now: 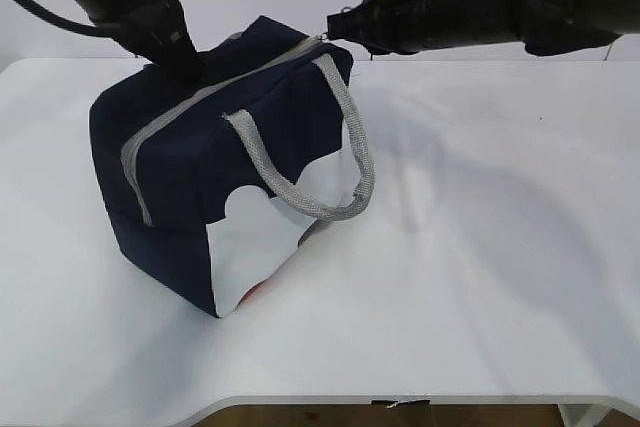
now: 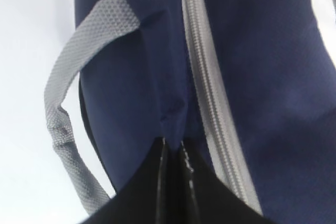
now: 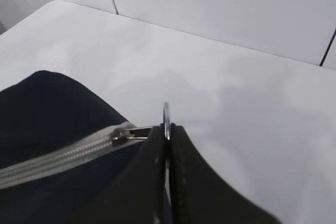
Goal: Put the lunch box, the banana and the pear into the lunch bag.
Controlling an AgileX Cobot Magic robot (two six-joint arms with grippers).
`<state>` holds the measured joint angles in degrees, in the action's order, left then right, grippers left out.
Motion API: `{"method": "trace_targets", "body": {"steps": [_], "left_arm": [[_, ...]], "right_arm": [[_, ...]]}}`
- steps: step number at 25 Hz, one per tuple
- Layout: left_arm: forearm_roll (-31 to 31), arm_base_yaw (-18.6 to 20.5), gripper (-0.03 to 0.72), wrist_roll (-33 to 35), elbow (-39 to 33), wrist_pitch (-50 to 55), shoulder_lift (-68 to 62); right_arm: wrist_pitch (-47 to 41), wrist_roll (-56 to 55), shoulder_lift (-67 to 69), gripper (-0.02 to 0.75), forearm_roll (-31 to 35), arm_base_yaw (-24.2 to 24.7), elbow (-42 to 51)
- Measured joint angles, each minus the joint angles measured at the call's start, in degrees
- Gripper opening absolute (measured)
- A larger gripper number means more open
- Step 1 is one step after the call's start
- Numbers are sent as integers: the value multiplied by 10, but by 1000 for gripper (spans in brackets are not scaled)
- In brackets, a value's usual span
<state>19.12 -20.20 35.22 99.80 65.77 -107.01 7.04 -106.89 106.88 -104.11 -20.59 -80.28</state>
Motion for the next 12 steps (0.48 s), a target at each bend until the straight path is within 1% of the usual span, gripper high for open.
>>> {"method": "trace_targets", "body": {"steps": [5,9,12], "left_arm": [[-1,0,4,5,0,-3,4],[-4,0,3,6,0,-12,15],[-8,0,3,6,0,-19,22]], "right_arm": [[8,-36,21,6,0,16,-2],[40,-95,39,6,0,35,-2],[66,-134,43,6,0,40,-2]]}}
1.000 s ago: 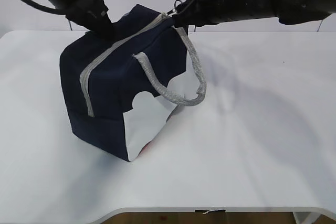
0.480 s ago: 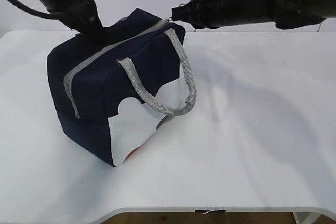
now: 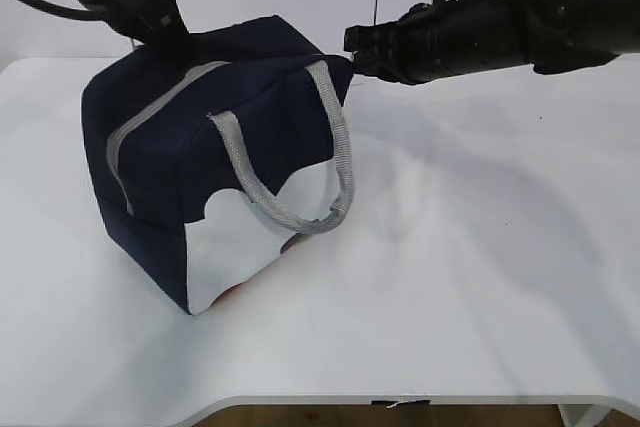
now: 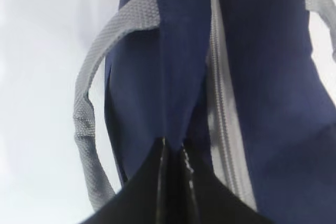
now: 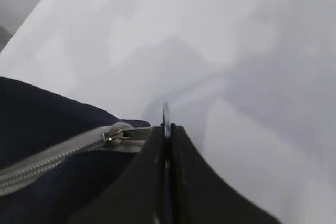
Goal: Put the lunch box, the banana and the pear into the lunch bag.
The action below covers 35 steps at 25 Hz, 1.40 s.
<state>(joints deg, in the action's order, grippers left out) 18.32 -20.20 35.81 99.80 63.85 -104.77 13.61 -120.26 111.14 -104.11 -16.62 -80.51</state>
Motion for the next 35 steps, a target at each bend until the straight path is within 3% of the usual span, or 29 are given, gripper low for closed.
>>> {"method": "trace_targets", "body": {"steps": [18,25,35], "left_arm": [[-3,0,3,0,0,-11,6],[-8,0,3,0,0,-9,6],[-14,1,2,0,0,-9,7]], "right_arm": [[91,-85,59,6,8,4,-4],[156,-88,59,6,1,5,-81],[106,-66,59,6,-12,6,-112]]}}
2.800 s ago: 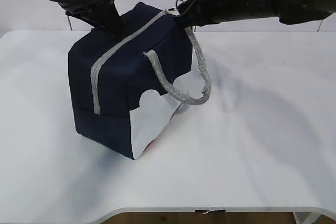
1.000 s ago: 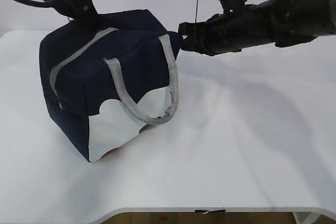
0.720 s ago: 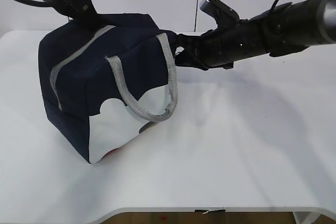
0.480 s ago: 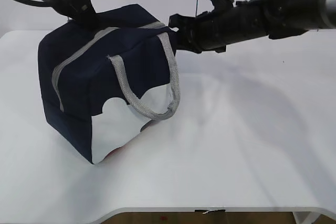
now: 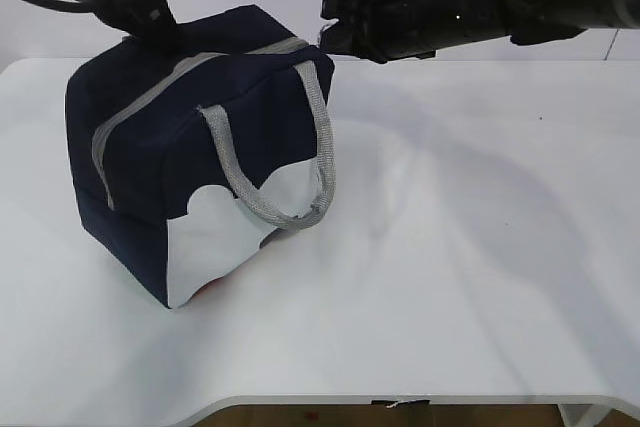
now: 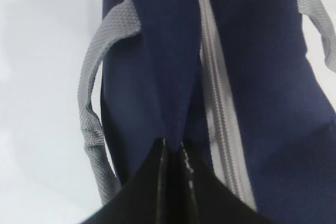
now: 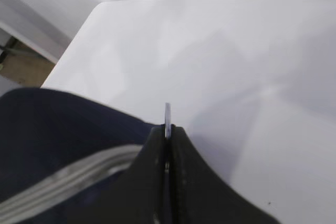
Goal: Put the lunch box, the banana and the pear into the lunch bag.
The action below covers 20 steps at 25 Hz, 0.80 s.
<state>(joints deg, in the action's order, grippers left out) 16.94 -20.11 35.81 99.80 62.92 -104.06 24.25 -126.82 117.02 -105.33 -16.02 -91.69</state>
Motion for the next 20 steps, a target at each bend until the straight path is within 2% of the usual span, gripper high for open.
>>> {"method": "trace_targets", "body": {"steps": [7,20], "left_arm": [[15,21,2,0,0,0,0],[24,30,2,1,0,0,0]], "right_arm": [[-44,1,15,6,0,0,-2],[-40,-48,81,6,1,0,-12]]}}
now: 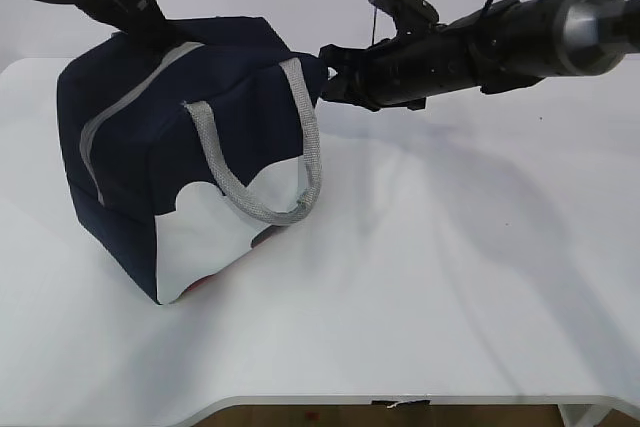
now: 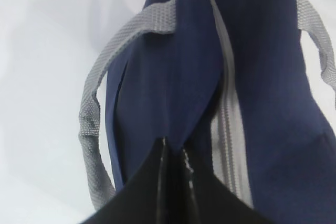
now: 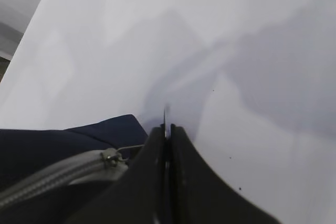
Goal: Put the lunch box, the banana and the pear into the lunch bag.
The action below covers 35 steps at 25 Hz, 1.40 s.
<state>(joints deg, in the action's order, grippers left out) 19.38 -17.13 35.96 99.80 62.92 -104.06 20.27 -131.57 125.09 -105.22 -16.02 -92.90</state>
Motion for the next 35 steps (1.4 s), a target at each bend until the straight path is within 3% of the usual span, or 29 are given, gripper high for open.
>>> {"method": "trace_targets", "body": {"steps": [35], "left_arm": [[2,3,1,1,0,0,0]], "right_arm": [[43,-31,40,6,2,0,-26]]}}
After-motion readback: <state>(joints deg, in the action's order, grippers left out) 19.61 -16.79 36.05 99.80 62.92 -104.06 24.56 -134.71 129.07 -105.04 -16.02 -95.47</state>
